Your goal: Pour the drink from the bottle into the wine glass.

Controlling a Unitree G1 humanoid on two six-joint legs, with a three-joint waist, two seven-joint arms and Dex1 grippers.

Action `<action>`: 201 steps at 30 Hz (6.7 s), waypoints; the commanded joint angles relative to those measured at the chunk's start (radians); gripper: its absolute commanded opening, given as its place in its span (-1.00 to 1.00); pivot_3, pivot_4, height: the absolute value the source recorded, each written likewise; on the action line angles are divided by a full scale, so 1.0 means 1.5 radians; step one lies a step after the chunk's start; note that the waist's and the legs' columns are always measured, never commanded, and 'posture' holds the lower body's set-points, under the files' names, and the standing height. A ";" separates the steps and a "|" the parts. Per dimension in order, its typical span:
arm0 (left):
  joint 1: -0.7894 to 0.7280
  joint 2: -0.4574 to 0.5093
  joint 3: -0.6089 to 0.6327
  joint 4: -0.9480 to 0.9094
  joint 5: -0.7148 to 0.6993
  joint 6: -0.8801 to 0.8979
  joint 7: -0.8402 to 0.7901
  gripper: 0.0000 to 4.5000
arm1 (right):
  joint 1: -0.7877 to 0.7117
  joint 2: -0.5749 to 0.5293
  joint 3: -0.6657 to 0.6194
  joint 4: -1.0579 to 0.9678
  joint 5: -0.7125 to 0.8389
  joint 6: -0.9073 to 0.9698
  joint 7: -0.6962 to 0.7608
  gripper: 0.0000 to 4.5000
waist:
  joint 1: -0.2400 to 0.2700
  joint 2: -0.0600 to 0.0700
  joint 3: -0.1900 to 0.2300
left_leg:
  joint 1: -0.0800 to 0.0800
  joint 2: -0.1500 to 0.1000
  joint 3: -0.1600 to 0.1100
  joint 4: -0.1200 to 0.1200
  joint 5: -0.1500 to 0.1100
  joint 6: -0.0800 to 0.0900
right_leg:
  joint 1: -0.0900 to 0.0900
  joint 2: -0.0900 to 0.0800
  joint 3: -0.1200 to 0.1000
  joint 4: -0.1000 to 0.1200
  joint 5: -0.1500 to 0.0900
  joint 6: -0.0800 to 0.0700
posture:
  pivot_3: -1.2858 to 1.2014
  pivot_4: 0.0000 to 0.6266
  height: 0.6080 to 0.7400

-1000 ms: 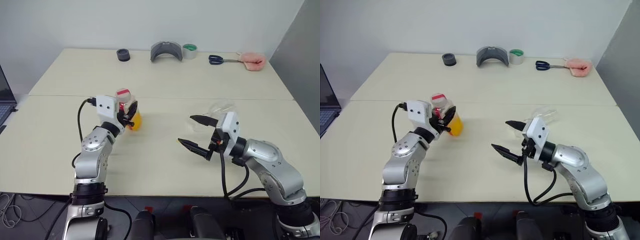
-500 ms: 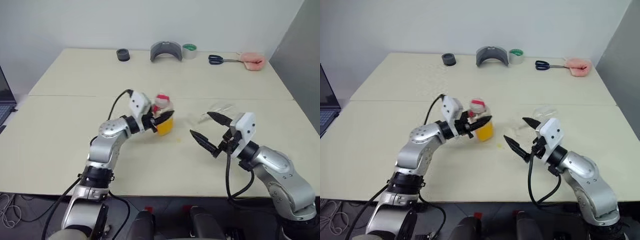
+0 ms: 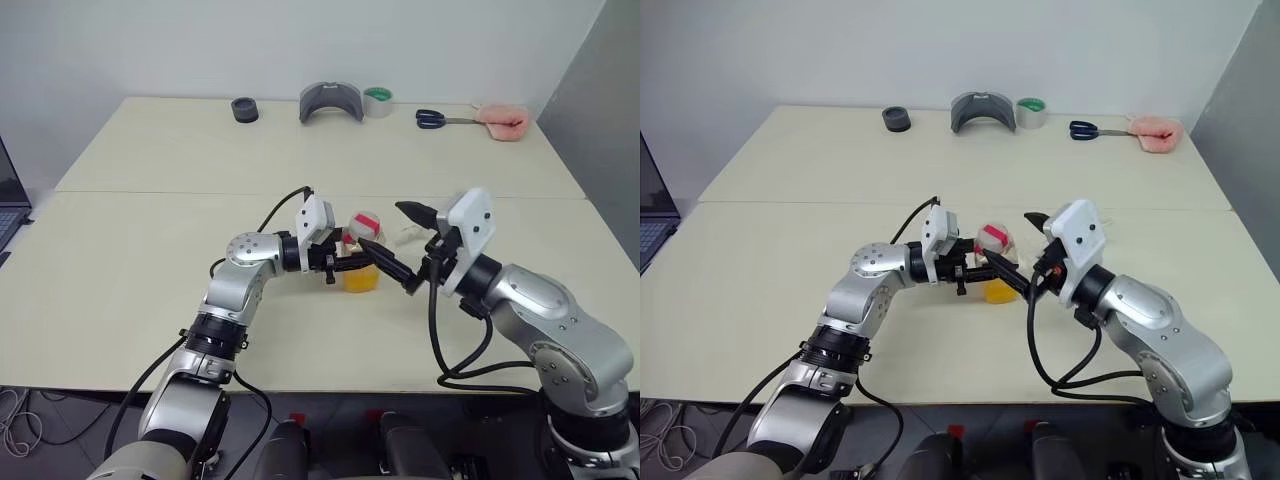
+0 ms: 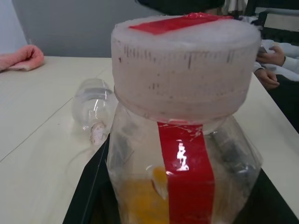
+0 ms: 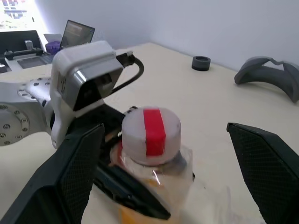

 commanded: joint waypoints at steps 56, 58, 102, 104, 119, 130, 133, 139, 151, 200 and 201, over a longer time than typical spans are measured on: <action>-0.053 -0.015 0.007 -0.027 -0.014 0.042 0.001 -0.21 | 0.018 -0.001 -0.003 -0.048 -0.077 -0.033 -0.008 0.87 | -0.003 0.001 0.001 | 0.000 0.000 0.000 0.001 0.000 0.001 | -0.001 0.000 0.000 0.001 0.000 0.000 | 0.03 -0.52 1.00; -0.055 -0.016 0.006 -0.020 -0.012 0.037 -0.003 -0.21 | 0.014 0.018 0.032 -0.049 -0.119 -0.037 -0.043 0.87 | -0.003 0.001 0.001 | -0.001 0.000 0.000 0.001 0.000 0.000 | -0.001 0.000 0.000 0.001 0.000 0.000 | 0.03 -0.52 1.00; -0.055 -0.005 -0.006 -0.019 0.007 0.004 -0.039 -0.22 | -0.169 -0.141 0.036 0.346 -0.037 -0.183 0.450 -0.19 | -0.010 0.001 0.002 | 0.000 0.000 0.000 0.000 -0.001 0.001 | 0.000 0.000 -0.001 0.000 0.000 0.000 | 0.03 -0.52 1.00; -0.053 -0.006 -0.005 -0.021 0.006 0.007 -0.034 -0.22 | -0.162 -0.130 0.000 0.332 -0.030 -0.179 0.409 0.30 | -0.009 0.001 0.002 | -0.001 0.000 0.000 0.001 -0.001 0.001 | 0.000 0.000 -0.001 0.000 0.000 0.000 | 0.03 -0.52 1.00; -0.067 -0.022 -0.013 0.019 0.026 -0.008 -0.009 -0.23 | 0.037 0.073 0.020 -0.057 -0.089 -0.004 -0.062 0.75 | -0.006 0.002 0.002 | -0.001 0.000 0.000 0.001 0.000 0.001 | -0.001 0.000 0.000 0.001 0.000 0.000 | 0.03 -0.52 1.00; -0.073 -0.035 -0.015 0.035 0.034 -0.020 -0.009 -0.23 | 0.033 0.121 0.062 -0.041 -0.193 -0.013 -0.154 0.75 | -0.004 0.002 0.002 | -0.001 0.000 0.000 0.001 0.000 0.001 | -0.001 0.000 0.000 0.000 0.000 0.000 | 0.03 -0.52 1.00; -0.071 -0.035 -0.013 0.033 0.036 -0.019 -0.008 -0.23 | 0.031 0.126 0.065 -0.038 -0.197 -0.012 -0.153 0.75 | -0.004 0.002 0.002 | -0.001 0.000 0.000 0.001 0.000 0.001 | -0.001 0.000 0.000 0.001 0.000 0.000 | 0.03 -0.52 1.00; -0.069 -0.034 -0.012 0.029 0.036 -0.018 -0.008 -0.23 | 0.033 0.138 0.080 -0.031 -0.198 -0.012 -0.148 0.58 | -0.004 0.002 0.002 | -0.001 0.000 0.000 0.001 0.000 0.001 | -0.001 0.000 0.000 0.001 0.000 0.000 | 0.03 -0.52 1.00; -0.069 -0.033 -0.014 0.026 0.035 -0.014 -0.009 -0.23 | 0.029 0.097 0.065 -0.004 -0.151 -0.065 -0.032 -0.18 | -0.005 0.002 0.002 | -0.001 0.000 0.000 0.001 0.000 0.001 | -0.001 0.000 0.000 0.001 0.000 0.000 | 0.03 -0.52 1.00; -0.095 -0.023 -0.002 0.051 0.010 -0.011 -0.043 -0.23 | -0.022 -0.003 -0.007 0.061 -0.115 -0.120 0.055 0.90 | -0.010 0.002 0.002 | -0.001 0.000 0.000 0.001 -0.001 0.001 | -0.001 0.000 0.000 0.000 0.000 0.000 | 0.03 -0.52 1.00; -0.095 -0.022 -0.002 0.050 0.010 -0.011 -0.043 -0.23 | -0.020 -0.002 -0.010 0.062 -0.115 -0.120 0.054 0.90 | -0.010 0.002 0.002 | -0.001 0.000 0.000 0.001 -0.001 0.001 | -0.001 0.000 0.000 0.000 0.000 0.000 | 0.03 -0.52 1.00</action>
